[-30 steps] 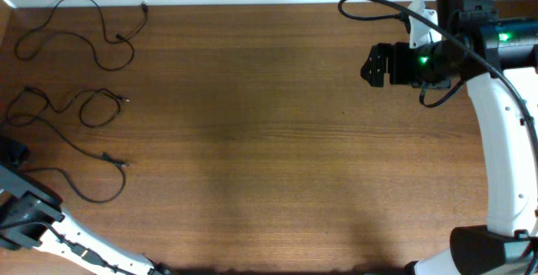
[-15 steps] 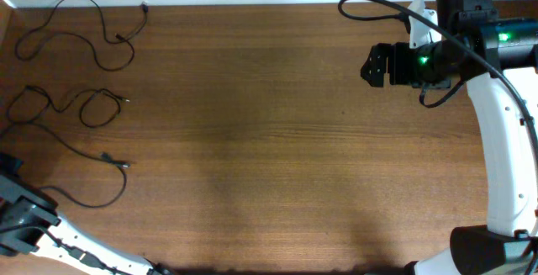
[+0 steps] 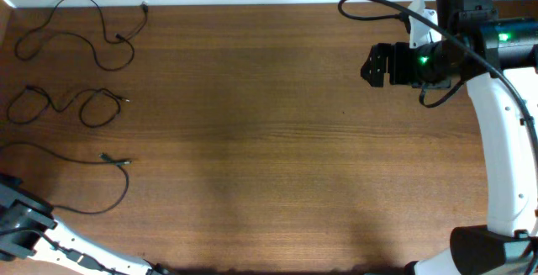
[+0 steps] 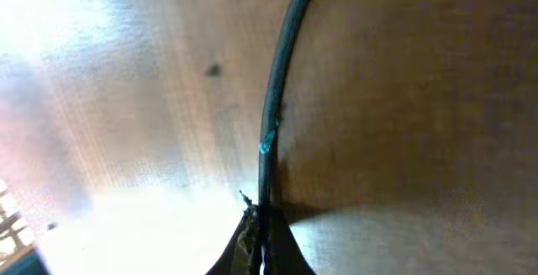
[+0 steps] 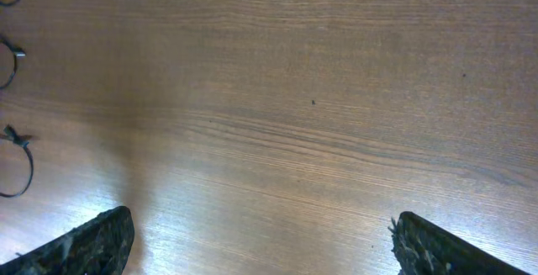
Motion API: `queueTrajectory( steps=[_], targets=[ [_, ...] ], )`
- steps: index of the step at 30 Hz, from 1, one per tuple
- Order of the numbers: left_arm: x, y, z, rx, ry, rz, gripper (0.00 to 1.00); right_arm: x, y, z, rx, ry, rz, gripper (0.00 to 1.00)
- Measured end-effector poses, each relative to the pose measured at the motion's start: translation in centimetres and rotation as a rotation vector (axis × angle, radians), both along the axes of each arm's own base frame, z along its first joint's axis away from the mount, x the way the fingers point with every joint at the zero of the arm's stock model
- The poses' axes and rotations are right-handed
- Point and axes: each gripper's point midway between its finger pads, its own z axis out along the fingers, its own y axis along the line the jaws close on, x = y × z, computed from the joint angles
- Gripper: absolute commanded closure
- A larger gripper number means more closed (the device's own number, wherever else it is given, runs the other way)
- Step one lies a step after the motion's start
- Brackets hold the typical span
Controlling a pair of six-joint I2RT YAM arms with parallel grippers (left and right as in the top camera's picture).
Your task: Untangle cables
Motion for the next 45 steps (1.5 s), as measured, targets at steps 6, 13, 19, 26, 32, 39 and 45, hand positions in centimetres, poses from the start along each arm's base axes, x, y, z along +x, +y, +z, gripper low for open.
queueTrajectory(
  steps=[6, 13, 19, 26, 32, 39, 45],
  targets=[
    [-1.6, 0.5, 0.7, 0.047, 0.076, 0.04, 0.64, 0.0, 0.0, 0.0, 0.0, 0.0, 0.0, 0.02],
    [-1.9, 1.4, 1.7, 0.091, 0.095, 0.058, 0.01, 0.2, 0.0, 0.1, 0.001, -0.008, 0.0, 0.01],
    [-1.3, 1.3, 2.0, 0.07, 0.057, 0.06, 0.01, 0.2, 0.0, 0.1, 0.001, -0.007, 0.0, 0.02],
    [0.5, 1.3, 2.3, 0.047, -0.04, 0.063, 0.08, 0.2, 0.0, 0.1, 0.0, -0.007, 0.0, 0.01],
    [4.1, 0.8, 3.7, -0.026, -0.231, 0.06, 0.06, 0.3, 0.0, 0.1, 0.001, -0.014, 0.0, 0.01],
    [14.1, -2.1, 9.1, -0.113, -0.611, -0.111, 0.02, 0.4, 0.0, 0.2, 0.002, -0.018, 0.0, 0.01],
    [24.4, -13.2, 17.2, -0.22, -0.859, -0.485, 0.01, 1.0, 0.1, 0.5, 0.004, -0.047, 0.0, 0.01]
  ],
)
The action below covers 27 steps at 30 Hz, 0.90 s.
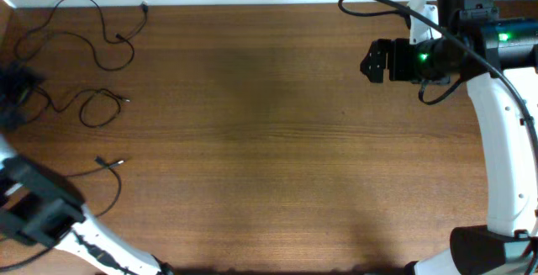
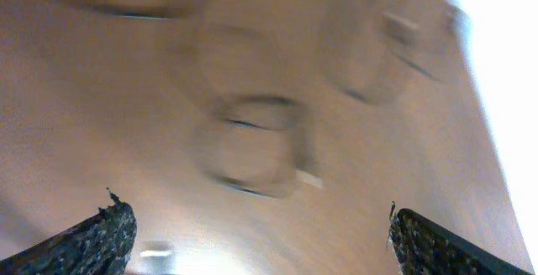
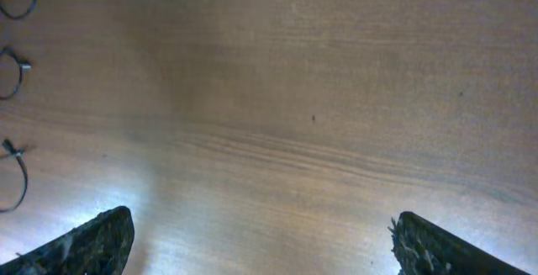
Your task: Untangle cables
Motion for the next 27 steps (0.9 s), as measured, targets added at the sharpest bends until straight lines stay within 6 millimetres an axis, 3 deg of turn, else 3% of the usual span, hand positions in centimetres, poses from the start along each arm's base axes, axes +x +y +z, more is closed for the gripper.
queueTrajectory(
  steps=[2, 4, 6, 10, 13, 16, 18, 23, 27],
  targets=[
    [3.2, -6.3, 1.9, -0.007, -0.05, -0.166, 0.01, 0.0, 0.0, 0.0, 0.0, -0.001, 0.0, 0.02],
    [5.4, -12.6, 2.2, -0.023, -0.064, -0.318, 0.01, 0.0, 0.0, 0.0, 0.0, 0.001, -0.001, 0.01],
    [7.2, -20.3, 2.1, -0.023, -0.072, -0.51, 0.01, -0.3, 0.0, -0.1, -0.001, 0.014, 0.0, 0.01],
    [7.8, -30.0, 1.7, 0.026, -0.054, -0.73, 0.01, -1.4, -0.1, -0.7, -0.005, 0.065, 0.0, 0.01],
    [7.2, -35.6, 1.1, 0.101, -0.027, -0.852, 0.01, -2.1, -0.2, -1.0, -0.008, 0.098, 0.0, 0.01],
    [6.2, -39.5, 0.6, 0.19, 0.007, -0.935, 0.01, -3.0, -0.3, -0.8, -0.013, 0.112, -0.002, 0.01],
    [5.5, -41.7, 0.3, 0.251, 0.026, -0.978, 0.01, -4.7, -0.9, 0.4, -0.034, 0.099, -0.011, 0.01],
    [4.7, -43.9, 0.0, 0.326, 0.043, -1.025, 0.01, -11.5, -2.6, 4.2, -0.093, 0.044, -0.043, 0.01],
    [4.5, -44.3, 0.0, 0.343, 0.046, -1.036, 0.01, -15.8, -3.4, 6.9, -0.097, -0.088, -0.06, 0.01]
  ],
)
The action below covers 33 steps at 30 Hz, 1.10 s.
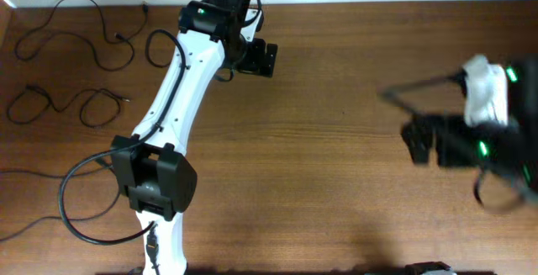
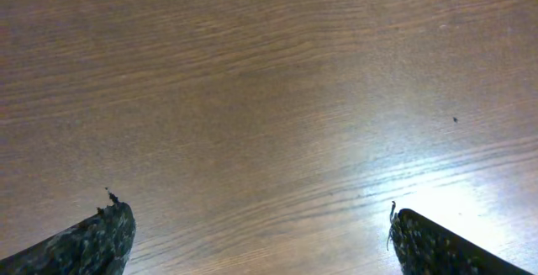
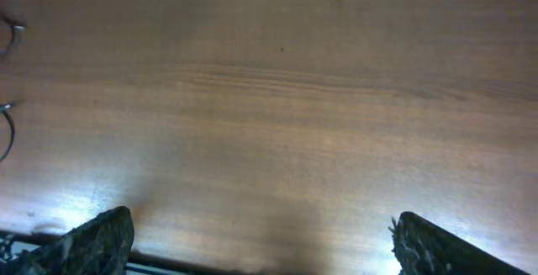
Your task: Untangle cables
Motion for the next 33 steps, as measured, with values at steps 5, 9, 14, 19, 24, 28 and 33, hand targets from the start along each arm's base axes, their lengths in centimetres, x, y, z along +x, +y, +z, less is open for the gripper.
queueTrajectory(
  steps=[5, 9, 14, 19, 24, 28, 33],
  targets=[
    [0.1, 0.3, 0.0, 0.011, -0.004, 0.006, 0.01, -4.8, -0.6, -0.9, 0.001, -0.091, -0.005, 0.01],
    [0.1, 0.3, 0.0, 0.012, -0.003, 0.007, 0.01, -6.8, -0.8, -3.6, 0.008, -0.109, -0.019, 0.02],
    [0.1, 0.3, 0.0, 0.012, -0.002, 0.007, 0.01, -8.5, -0.6, -7.6, 0.023, -0.028, -0.017, 0.01],
    [0.1, 0.3, 0.0, 0.013, -0.003, 0.007, 0.01, -8.6, -0.4, -9.9, 0.028, 0.055, -0.01, 0.01],
    [0.1, 0.3, 0.0, 0.013, -0.003, 0.007, 0.01, -8.4, -0.3, -10.7, 0.026, 0.09, -0.011, 0.02],
    [0.1, 0.3, 0.0, 0.013, -0.003, 0.007, 0.01, -8.1, -0.4, -10.7, 0.021, 0.09, -0.013, 0.01],
    [0.1, 0.3, 0.0, 0.012, -0.002, 0.007, 0.01, -4.2, -0.6, -8.8, 0.009, -0.088, -0.022, 0.01]
  ],
)
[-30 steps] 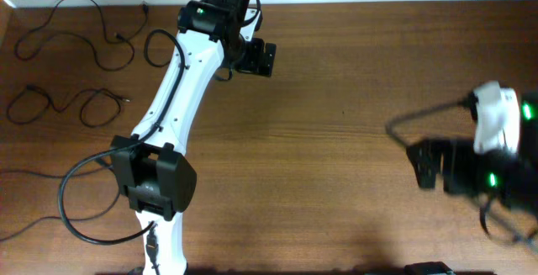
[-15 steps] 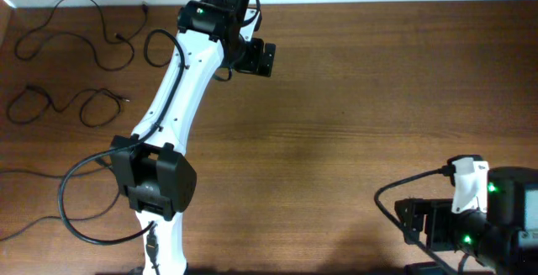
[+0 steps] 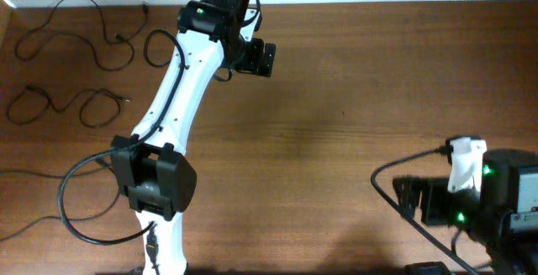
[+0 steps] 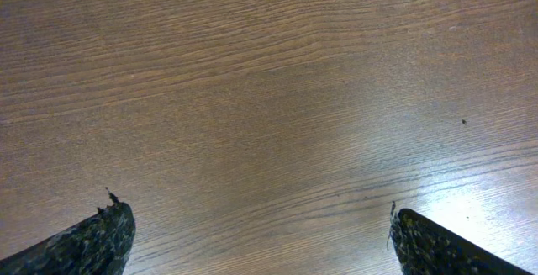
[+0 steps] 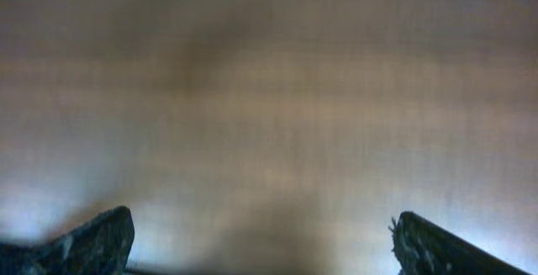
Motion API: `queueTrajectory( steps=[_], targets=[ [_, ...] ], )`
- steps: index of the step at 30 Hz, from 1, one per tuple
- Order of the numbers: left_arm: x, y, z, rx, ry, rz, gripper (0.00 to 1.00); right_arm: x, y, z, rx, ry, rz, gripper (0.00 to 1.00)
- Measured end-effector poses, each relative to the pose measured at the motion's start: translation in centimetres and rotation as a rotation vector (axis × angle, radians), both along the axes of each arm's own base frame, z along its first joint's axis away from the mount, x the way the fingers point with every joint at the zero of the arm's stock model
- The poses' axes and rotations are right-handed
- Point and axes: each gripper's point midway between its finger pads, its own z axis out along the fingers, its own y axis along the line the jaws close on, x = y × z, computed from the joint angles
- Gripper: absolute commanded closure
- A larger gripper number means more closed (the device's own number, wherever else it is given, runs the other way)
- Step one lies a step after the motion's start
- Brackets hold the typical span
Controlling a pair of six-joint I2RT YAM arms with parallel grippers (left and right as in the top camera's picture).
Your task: Untangle cables
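Three thin black cables lie apart along the table's left side: one at the back left point(image 3: 80, 24), one below it point(image 3: 60, 103), and a third running from the left edge toward the left arm's base point(image 3: 42, 169), partly hidden by it. My left gripper point(image 3: 262, 57) hangs over the back middle of the table, well right of the cables. In the left wrist view it point(image 4: 252, 243) is open over bare wood. My right gripper point(image 3: 407, 196) is at the front right, far from every cable. Its wrist view is blurred, but the gripper point(image 5: 252, 243) stands open with nothing in it.
The left arm point(image 3: 181, 98) stretches diagonally from its base point(image 3: 151, 182) at the front left to the back middle. A looped supply cable point(image 3: 71, 224) hangs by that base. The wooden table point(image 3: 336, 115) ends at a white wall along the back.
My right arm has moved from the middle right of the table to the front right corner. My left arm has stayed where it was. Both grippers remain open.
At first my left gripper was shut on a black cable at the front left, the right one open at the back right. Then the left gripper was open by the left-side cables. Later it hung over the back middle, and the right arm has come to the front.
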Motion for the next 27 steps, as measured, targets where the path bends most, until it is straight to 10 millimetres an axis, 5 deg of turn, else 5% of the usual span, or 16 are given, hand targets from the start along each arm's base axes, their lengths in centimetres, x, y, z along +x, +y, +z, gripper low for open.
queueTrajectory(
  steps=[7, 14, 27],
  targets=[
    [0.0, 0.0, 0.0, 0.0, -0.001, 0.0, 0.01, 4.3, -1.0, -1.9, -0.024, -0.189, -0.031, 0.01],
    [0.0, 0.0, 0.0, 0.0, 0.0, 0.0, 0.01, 4.6, -3.1, -7.4, -0.048, -0.375, -0.108, 0.01],
    [0.0, 0.0, 0.0, 0.001, 0.0, 0.0, 0.01, 5.6, -2.8, -8.1, -0.055, -0.81, -0.09, 0.01]
  ],
)
